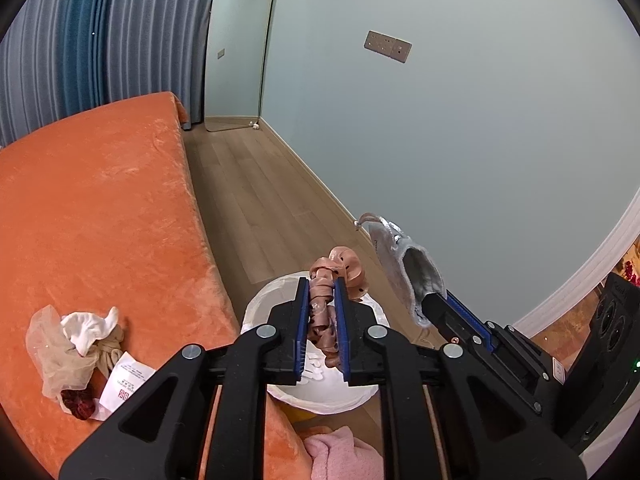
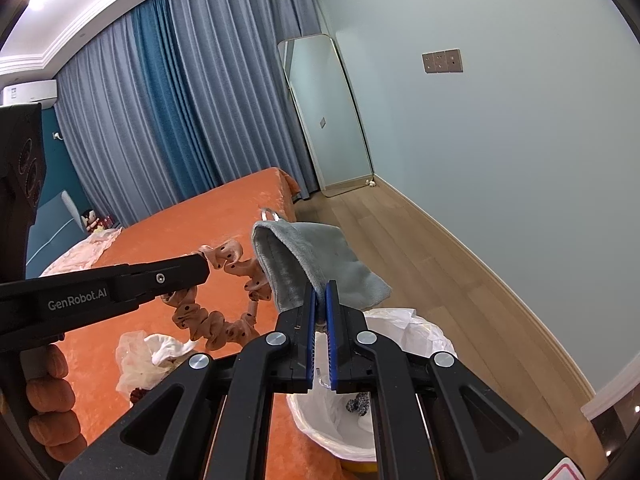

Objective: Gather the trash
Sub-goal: 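Carry the bracelet and grey pouch over the wastebasket with both tools, then open both tools to drop bracelet and pouch into the wastebasket, then move both open tools back over the remaining pile on the bed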

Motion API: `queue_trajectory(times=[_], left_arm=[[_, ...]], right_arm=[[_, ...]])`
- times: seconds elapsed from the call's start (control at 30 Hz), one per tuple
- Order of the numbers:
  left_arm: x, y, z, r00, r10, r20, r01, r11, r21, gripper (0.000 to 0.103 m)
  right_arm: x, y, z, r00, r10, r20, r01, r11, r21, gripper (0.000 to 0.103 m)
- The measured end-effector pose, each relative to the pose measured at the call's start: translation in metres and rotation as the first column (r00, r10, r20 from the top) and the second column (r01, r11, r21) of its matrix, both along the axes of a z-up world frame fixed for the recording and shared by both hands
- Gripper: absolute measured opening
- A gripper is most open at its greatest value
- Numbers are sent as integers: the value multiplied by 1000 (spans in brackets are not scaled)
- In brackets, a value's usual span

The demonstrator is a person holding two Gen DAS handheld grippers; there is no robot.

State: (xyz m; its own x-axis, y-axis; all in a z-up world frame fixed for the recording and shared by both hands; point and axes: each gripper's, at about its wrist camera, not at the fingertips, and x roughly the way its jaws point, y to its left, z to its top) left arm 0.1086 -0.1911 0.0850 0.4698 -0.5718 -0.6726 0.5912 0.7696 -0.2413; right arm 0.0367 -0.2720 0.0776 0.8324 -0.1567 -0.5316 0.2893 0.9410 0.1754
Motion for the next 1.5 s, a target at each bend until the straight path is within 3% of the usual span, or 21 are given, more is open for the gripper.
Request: queue_trajectory(times=[0.2,0.3,0.47,0.67,1.2,1.3,1.5], left_arm=[[13,-11,-10,1000,-11,-9,11,1000,-19,16],[20,-16,-15,1000,17,-7,-17,1000,-11,47],[26,-16,-21,999,41,-13,-41,999,2,49],[28,-5,-24,998,69,-8,-69,997,16,49],[23,63,-14,986,166,12,-166,986,1,54],[24,80,-16,981,195,1,-195,981,-5,58],[27,119,-27,965,262,-12,-262,965,1,64]], right_arm=[[4,-8,-7,1000,-9,-17,9,1000,2,8],[6,-11,-12,999,-25,-26,26,1000,16,13],[4,-16,-16,999,-49,-25,49,998,39,30],[4,-6,-16,998,-46,-31,47,999,27,39],[15,49,-4,998,49,-41,-50,999,-12,41],[19,59,-3,997,66,-45,-67,998,-19,46],[29,87,-12,990,115,-76,-117,993,-25,47]])
